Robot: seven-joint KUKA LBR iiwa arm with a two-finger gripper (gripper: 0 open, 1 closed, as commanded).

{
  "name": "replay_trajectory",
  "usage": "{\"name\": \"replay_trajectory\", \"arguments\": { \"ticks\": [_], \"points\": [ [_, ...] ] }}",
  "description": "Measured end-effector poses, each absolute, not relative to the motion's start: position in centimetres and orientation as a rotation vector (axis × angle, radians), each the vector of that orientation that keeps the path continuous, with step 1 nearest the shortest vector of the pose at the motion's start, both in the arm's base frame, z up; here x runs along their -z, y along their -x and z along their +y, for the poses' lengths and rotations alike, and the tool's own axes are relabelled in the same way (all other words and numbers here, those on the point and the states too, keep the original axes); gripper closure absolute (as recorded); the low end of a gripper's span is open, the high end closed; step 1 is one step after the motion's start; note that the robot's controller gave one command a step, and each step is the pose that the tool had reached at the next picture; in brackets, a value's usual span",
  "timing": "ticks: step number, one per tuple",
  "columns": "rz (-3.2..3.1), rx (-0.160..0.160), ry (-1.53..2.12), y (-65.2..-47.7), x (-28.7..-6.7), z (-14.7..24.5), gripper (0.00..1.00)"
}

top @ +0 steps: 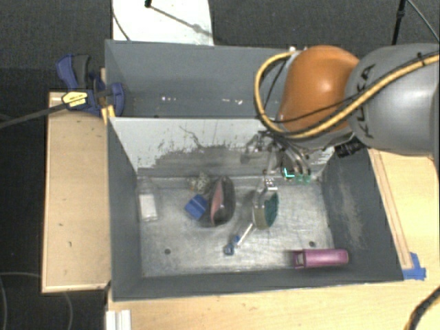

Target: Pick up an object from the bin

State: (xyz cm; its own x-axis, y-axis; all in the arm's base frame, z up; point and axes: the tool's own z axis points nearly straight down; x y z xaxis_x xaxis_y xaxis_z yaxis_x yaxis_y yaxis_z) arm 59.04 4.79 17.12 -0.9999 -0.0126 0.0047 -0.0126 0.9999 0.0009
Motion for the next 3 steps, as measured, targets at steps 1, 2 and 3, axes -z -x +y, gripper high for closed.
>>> {"name": "replay_trajectory", "arguments": {
  "ticks": [1, 2, 3],
  "points": [
    [-3.134, 0.002, -0.199, -58.2, -8.3, 8.8, 0.0],
    [-3.139, 0.002, -0.191, -58.4, -8.6, 8.7, 1.0],
    [-3.145, 0.002, -0.193, -59.1, -13.4, 9.0, 1.0]
  ]
}}
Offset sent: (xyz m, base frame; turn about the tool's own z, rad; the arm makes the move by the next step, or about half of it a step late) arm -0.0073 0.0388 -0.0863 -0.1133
